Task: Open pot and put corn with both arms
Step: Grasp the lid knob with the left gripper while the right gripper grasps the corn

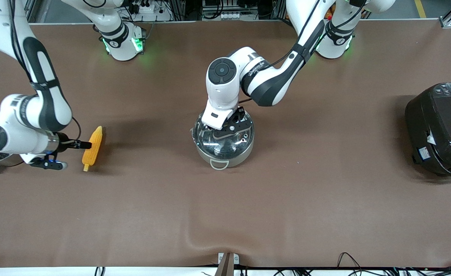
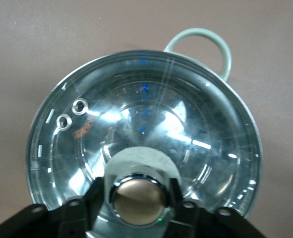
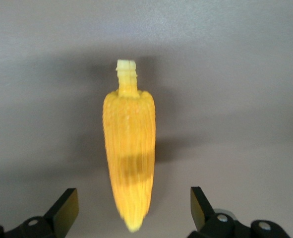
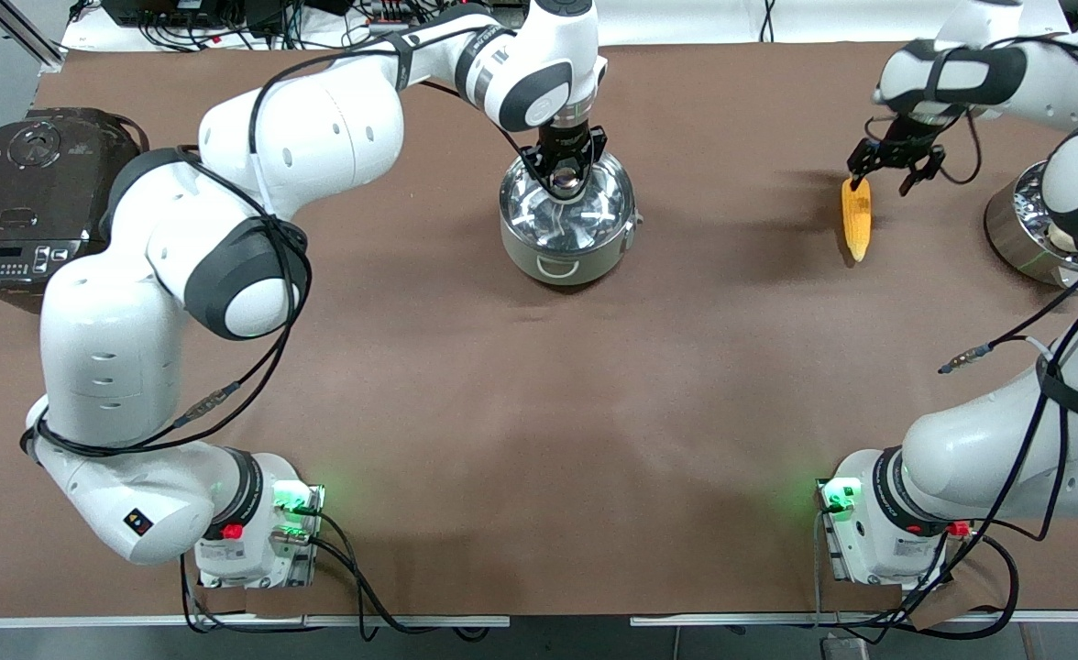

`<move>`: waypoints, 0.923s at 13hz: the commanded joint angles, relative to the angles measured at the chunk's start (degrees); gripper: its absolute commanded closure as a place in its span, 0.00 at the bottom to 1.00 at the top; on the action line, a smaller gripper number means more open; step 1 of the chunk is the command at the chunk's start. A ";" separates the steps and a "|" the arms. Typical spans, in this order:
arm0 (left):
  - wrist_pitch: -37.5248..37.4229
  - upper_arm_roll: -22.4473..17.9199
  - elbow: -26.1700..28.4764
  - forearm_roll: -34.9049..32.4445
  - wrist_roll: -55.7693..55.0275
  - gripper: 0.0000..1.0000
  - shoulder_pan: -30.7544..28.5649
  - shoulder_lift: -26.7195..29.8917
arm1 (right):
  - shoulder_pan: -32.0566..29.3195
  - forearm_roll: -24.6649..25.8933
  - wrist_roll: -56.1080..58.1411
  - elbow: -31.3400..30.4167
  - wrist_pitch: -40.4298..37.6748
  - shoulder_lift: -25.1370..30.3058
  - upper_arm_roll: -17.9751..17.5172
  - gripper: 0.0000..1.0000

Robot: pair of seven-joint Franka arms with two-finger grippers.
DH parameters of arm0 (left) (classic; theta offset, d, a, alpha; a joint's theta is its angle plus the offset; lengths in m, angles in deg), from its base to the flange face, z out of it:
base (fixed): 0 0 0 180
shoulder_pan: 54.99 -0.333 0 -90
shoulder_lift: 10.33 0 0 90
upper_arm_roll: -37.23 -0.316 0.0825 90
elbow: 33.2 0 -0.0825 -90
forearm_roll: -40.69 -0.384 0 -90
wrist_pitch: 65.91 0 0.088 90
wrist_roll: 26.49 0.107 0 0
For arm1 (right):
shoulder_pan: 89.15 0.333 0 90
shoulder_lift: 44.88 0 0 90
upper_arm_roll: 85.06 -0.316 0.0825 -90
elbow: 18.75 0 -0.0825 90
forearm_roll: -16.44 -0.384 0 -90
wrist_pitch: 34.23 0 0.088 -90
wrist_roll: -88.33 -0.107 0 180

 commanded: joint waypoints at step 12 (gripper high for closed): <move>-15.12 -0.02 1.46 -0.95 10.19 1.00 -9.36 14.82 | 0.42 -0.64 0.74 -6.74 11.90 -1.69 -0.20 1.00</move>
